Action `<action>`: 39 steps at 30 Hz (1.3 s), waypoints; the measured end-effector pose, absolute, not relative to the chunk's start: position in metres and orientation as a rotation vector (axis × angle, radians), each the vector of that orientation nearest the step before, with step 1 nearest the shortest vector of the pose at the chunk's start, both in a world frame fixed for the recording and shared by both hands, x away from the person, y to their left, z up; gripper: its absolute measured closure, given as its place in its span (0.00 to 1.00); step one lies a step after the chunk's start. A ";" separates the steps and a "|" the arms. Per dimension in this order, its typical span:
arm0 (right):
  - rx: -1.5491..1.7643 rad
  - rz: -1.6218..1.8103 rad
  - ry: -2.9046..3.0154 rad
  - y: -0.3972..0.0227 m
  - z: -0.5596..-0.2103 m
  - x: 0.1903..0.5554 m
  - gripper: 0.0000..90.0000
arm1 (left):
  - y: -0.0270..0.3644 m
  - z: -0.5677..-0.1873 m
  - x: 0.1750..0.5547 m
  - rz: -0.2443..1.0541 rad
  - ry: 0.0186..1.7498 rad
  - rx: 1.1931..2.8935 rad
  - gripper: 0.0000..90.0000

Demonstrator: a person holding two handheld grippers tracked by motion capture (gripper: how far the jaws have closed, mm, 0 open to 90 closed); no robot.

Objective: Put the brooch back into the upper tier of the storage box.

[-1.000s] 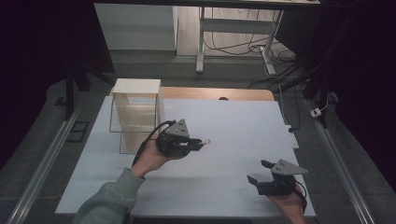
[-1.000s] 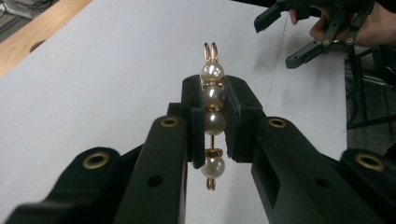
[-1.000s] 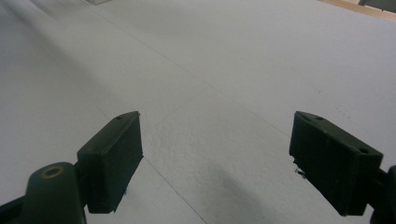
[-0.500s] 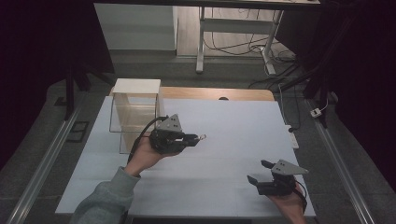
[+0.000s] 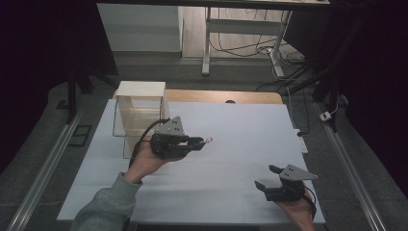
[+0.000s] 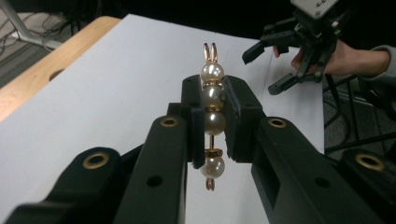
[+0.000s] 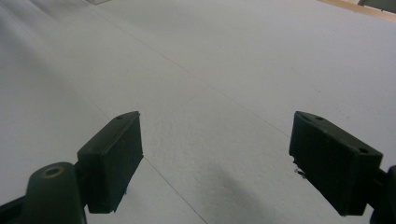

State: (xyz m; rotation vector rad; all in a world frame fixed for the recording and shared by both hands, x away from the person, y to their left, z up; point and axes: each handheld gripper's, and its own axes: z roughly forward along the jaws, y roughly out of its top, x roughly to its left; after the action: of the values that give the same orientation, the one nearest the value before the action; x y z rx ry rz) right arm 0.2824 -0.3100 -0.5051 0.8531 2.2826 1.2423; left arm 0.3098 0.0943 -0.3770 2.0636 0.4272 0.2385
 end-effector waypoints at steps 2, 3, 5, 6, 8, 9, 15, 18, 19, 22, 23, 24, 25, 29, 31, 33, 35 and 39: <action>0.854 1.243 2.282 -0.310 -0.505 0.282 0.19 | 0.097 -0.374 0.308 0.242 0.428 2.053 0.87; 0.852 1.239 2.286 -0.310 -0.505 0.282 0.19 | 0.098 -0.373 0.308 0.242 0.429 2.048 0.87; 0.852 1.238 2.287 -0.310 -0.505 0.282 0.19 | 0.101 -0.371 0.307 0.244 0.435 2.039 0.87; 0.852 1.237 2.287 -0.310 -0.505 0.282 0.19 | 0.103 -0.370 0.307 0.245 0.436 2.036 0.87; 0.853 1.239 2.286 -0.310 -0.505 0.282 0.19 | 0.106 -0.368 0.307 0.249 0.443 2.029 0.87; 0.853 1.237 2.287 -0.310 -0.505 0.282 0.19 | 0.107 -0.368 0.307 0.248 0.446 2.024 0.87; 0.852 1.238 2.289 -0.310 -0.505 0.282 0.19 | 0.116 -0.363 0.307 0.258 0.463 1.997 0.87; 0.853 1.237 2.287 -0.310 -0.505 0.282 0.19 | 0.120 -0.360 0.306 0.263 0.467 1.984 0.87; 0.852 1.238 2.287 -0.310 -0.505 0.282 0.19 | 0.121 -0.360 0.306 0.264 0.467 1.980 0.87; 0.853 1.237 2.287 -0.310 -0.505 0.282 0.19 | 0.125 -0.357 0.305 0.271 0.472 1.969 0.87; 0.853 1.237 2.287 -0.310 -0.505 0.282 0.19 | 0.127 -0.356 0.305 0.274 0.475 1.965 0.87; 0.853 1.236 2.287 -0.310 -0.505 0.282 0.19 | 0.128 -0.356 0.305 0.277 0.477 1.960 0.87; 0.854 1.236 2.287 -0.310 -0.505 0.282 0.19 | 0.130 -0.355 0.304 0.279 0.478 1.957 0.87; 0.854 1.237 2.286 -0.310 -0.505 0.282 0.19 | 0.135 -0.352 0.304 0.289 0.488 1.941 0.87; 0.853 1.236 2.287 -0.310 -0.505 0.282 0.19 | 0.138 -0.351 0.304 0.296 0.495 1.934 0.87; 0.854 1.236 2.287 -0.310 -0.505 0.282 0.19 | 0.142 -0.350 0.304 0.305 0.502 1.929 0.87; 0.855 1.235 2.287 -0.310 -0.505 0.282 0.19 | 0.145 -0.349 0.304 0.312 0.512 1.922 0.87; 0.855 1.231 2.291 -0.310 -0.505 0.282 0.19 | 0.152 -0.347 0.304 0.327 0.530 1.907 0.87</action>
State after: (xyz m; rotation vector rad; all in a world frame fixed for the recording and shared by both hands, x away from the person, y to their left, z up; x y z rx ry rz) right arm 0.2824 -0.3099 -0.5052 0.8549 2.2906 1.2314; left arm 0.3040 0.1516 -0.3470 1.9065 0.5304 0.3267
